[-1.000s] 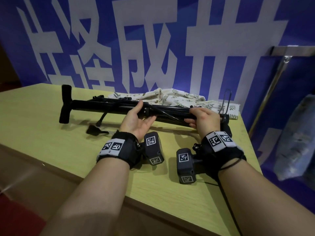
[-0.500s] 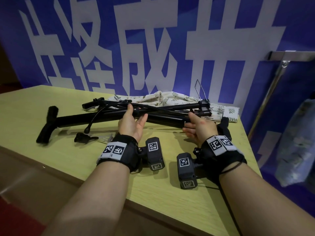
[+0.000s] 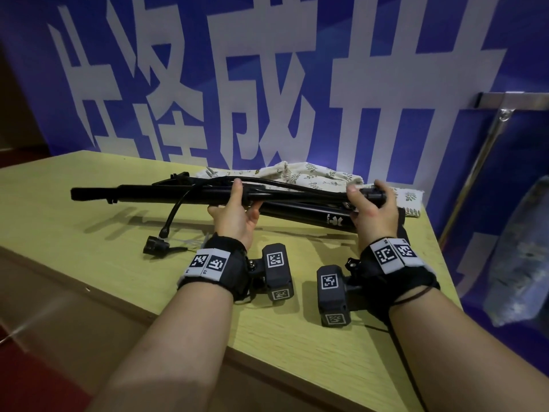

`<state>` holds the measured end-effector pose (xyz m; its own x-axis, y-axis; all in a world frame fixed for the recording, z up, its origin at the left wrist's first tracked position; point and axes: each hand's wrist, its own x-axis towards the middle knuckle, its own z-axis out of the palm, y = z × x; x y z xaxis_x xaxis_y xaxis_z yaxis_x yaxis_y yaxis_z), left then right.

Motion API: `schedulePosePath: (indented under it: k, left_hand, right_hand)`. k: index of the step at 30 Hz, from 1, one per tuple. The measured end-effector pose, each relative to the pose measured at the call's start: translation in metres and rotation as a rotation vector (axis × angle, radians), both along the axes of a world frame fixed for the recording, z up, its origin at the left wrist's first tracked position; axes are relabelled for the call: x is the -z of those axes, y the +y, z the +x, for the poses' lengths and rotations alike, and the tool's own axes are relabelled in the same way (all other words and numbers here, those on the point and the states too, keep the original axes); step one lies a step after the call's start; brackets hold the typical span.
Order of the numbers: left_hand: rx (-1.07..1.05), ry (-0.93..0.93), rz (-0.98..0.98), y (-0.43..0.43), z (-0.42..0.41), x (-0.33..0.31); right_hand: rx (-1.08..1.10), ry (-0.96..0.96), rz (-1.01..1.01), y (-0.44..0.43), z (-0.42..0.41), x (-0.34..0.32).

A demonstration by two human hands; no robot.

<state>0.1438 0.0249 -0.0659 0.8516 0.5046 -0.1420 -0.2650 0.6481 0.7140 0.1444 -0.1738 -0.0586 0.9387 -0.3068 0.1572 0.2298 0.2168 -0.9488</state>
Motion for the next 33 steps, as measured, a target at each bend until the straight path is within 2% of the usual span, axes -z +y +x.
schedulePosePath:
  k: [3, 5, 8, 13, 20, 25, 33]
  left_hand:
    - [-0.011, 0.034, -0.044, 0.001, 0.000, 0.000]
    - [-0.030, 0.047, -0.042, 0.004, 0.001, 0.002]
    - [-0.024, 0.047, -0.023, 0.007, 0.003, 0.003]
    - [0.063, -0.007, -0.037, 0.009, 0.005, 0.005]
    - [0.127, -0.113, -0.119, 0.008, 0.005, 0.001]
    - [0.203, -0.162, -0.132, 0.004, 0.002, -0.003]
    - [0.269, -0.201, -0.116, 0.000, -0.002, -0.005]
  right_hand:
    - [-0.084, -0.010, -0.053, 0.000, 0.003, 0.001]
    - [-0.098, -0.018, -0.156, 0.000, 0.004, 0.002]
    - [-0.025, -0.046, -0.293, -0.003, 0.001, 0.002]
    - [0.091, -0.015, -0.326, -0.008, -0.007, -0.006]
    - [0.220, 0.011, -0.480, -0.008, -0.003, -0.008]
    - [0.125, -0.153, -0.266, -0.002, -0.009, -0.014]
    - [0.256, -0.186, -0.196, -0.005, -0.012, -0.021]
